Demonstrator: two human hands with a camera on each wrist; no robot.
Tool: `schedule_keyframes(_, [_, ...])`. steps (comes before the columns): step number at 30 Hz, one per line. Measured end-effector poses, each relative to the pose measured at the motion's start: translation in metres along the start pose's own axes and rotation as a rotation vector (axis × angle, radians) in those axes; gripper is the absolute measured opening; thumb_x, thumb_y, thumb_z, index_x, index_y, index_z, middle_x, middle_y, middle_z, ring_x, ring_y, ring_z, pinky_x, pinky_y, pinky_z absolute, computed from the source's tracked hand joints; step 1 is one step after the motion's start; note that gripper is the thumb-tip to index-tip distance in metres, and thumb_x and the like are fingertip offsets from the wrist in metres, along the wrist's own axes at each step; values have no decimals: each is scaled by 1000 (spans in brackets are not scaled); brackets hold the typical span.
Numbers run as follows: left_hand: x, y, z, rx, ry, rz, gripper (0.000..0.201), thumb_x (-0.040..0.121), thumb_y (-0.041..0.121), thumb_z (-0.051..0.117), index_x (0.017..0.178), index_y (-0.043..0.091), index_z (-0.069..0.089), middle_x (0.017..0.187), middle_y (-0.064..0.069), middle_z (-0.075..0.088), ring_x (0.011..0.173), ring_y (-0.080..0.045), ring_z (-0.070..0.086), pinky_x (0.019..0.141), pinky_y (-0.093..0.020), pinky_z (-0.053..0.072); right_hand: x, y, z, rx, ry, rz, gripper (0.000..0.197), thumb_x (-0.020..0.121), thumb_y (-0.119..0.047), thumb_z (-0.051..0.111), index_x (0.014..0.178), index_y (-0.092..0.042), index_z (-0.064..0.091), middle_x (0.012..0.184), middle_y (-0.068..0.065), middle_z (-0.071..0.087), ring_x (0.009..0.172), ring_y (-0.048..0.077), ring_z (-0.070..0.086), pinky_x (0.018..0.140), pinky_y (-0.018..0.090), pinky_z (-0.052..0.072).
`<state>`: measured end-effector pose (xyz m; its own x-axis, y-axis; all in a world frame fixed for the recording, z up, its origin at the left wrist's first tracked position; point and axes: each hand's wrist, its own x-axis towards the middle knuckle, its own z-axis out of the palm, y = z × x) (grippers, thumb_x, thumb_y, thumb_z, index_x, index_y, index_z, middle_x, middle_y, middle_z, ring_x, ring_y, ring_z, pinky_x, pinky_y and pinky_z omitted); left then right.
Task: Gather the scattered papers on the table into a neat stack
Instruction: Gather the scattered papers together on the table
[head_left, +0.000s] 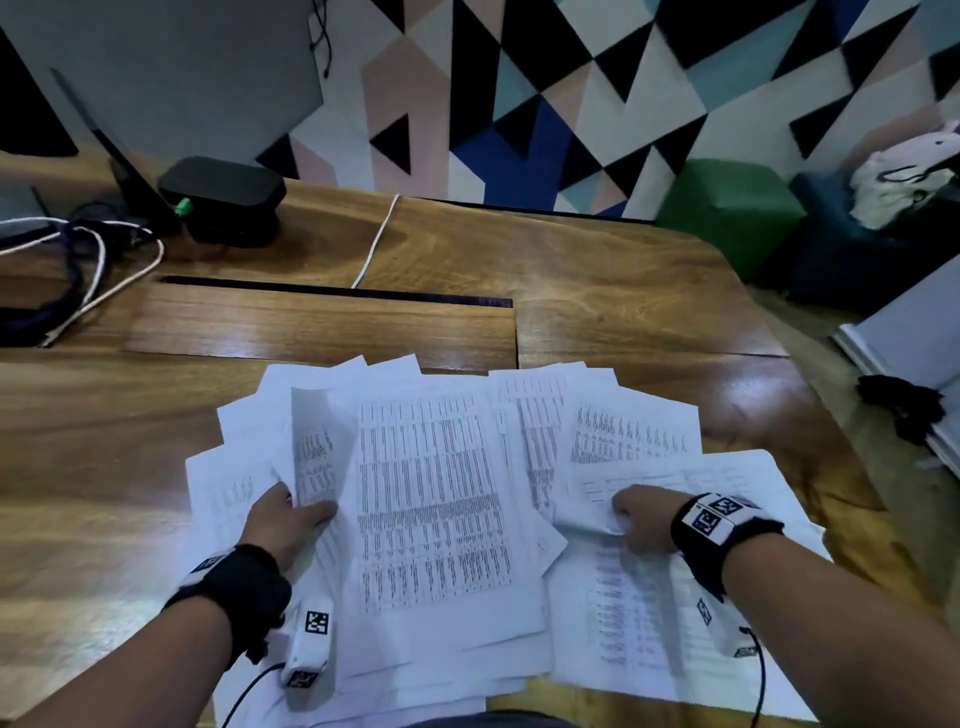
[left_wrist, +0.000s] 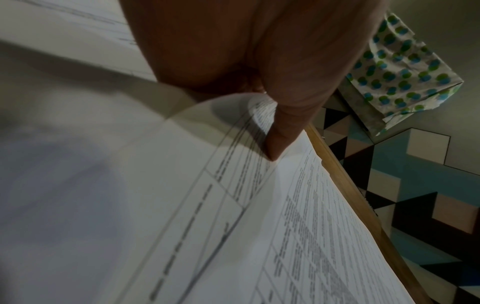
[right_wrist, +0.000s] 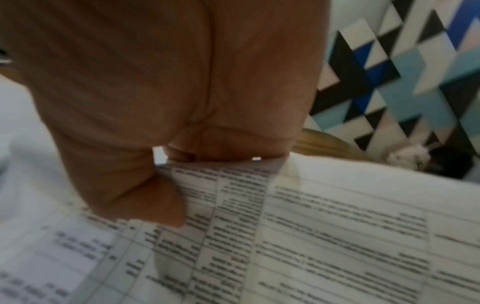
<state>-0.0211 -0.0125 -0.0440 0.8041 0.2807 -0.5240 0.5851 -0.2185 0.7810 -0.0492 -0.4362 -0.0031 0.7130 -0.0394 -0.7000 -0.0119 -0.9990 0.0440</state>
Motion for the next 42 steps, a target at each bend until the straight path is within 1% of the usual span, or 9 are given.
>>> schedule_keyframes(4, [0, -5, 0, 12, -1, -21, 26, 77, 12, 77, 96, 2, 62, 96, -20, 71, 83, -36, 70, 77, -46, 58, 6, 14, -22, -187, 130, 59, 29, 84, -4, 47, 107, -22, 48, 118, 2, 63, 114, 26, 58, 101, 46, 31])
schedule_keyframes(12, [-8, -2, 1, -24, 0, -1, 17, 83, 4, 71, 95, 5, 60, 84, -6, 66, 71, -20, 64, 58, -25, 48, 25, 21, -29, -166, 139, 45, 72, 63, -14, 73, 125, -32, 41, 126, -2, 43, 114, 24, 52, 84, 40, 40])
schedule_keyframes(20, [-8, -7, 2, -18, 13, 16, 16, 82, 6, 72, 94, 7, 62, 93, -11, 69, 79, -26, 67, 67, -31, 52, 28, 17, -37, -373, 56, 37, 26, 63, -33, 71, 86, -27, 63, 102, 1, 59, 99, 25, 56, 72, 33, 41])
schedule_keyframes(24, [-4, -10, -1, 16, 4, 19, 16, 79, 12, 74, 90, 13, 62, 95, -11, 71, 84, -31, 69, 81, -45, 57, 24, 24, -55, -84, -7, 90, 16, 69, -20, 70, 84, -20, 62, 94, 1, 65, 85, 22, 61, 70, 27, 47])
schedule_keyframes(27, [-4, -10, -2, 7, -9, 19, 16, 80, 12, 75, 91, 13, 63, 96, -12, 72, 85, -32, 70, 84, -49, 56, 3, 46, -81, 282, 26, 279, 59, 70, -36, 79, 122, -16, 59, 128, 6, 57, 111, 24, 58, 74, 27, 51])
schedule_keyframes(32, [-6, -9, -1, -19, -8, 24, 19, 81, 8, 74, 96, 7, 63, 95, -14, 72, 83, -32, 70, 80, -45, 56, 7, 107, -50, 1055, 109, 519, 91, 24, -32, 100, 103, 2, 70, 100, 23, 74, 88, 43, 72, 84, 64, 54])
schedule_keyframes(35, [-7, -10, 0, -35, -12, 15, 18, 81, 7, 73, 96, 6, 63, 93, -15, 72, 83, -33, 70, 80, -45, 57, 4, 82, -26, 1103, 280, 667, 53, 66, -14, 88, 106, 12, 64, 104, 22, 69, 86, 39, 67, 78, 49, 56])
schedule_keyframes(39, [-9, -11, -3, -58, -25, -1, 17, 80, 4, 72, 95, 8, 64, 94, -16, 73, 83, -33, 71, 81, -47, 57, 23, 54, 1, 916, 262, 737, 77, 57, -54, 82, 109, -1, 61, 99, 17, 68, 79, 36, 69, 73, 47, 61])
schedule_keyframes(42, [-13, -5, -2, -72, -13, 4, 13, 83, -1, 69, 91, 5, 61, 91, -18, 71, 78, -32, 69, 66, -33, 54, 23, 33, -6, 814, 240, 737, 68, 72, -54, 76, 114, -1, 64, 111, 18, 68, 84, 31, 66, 79, 38, 58])
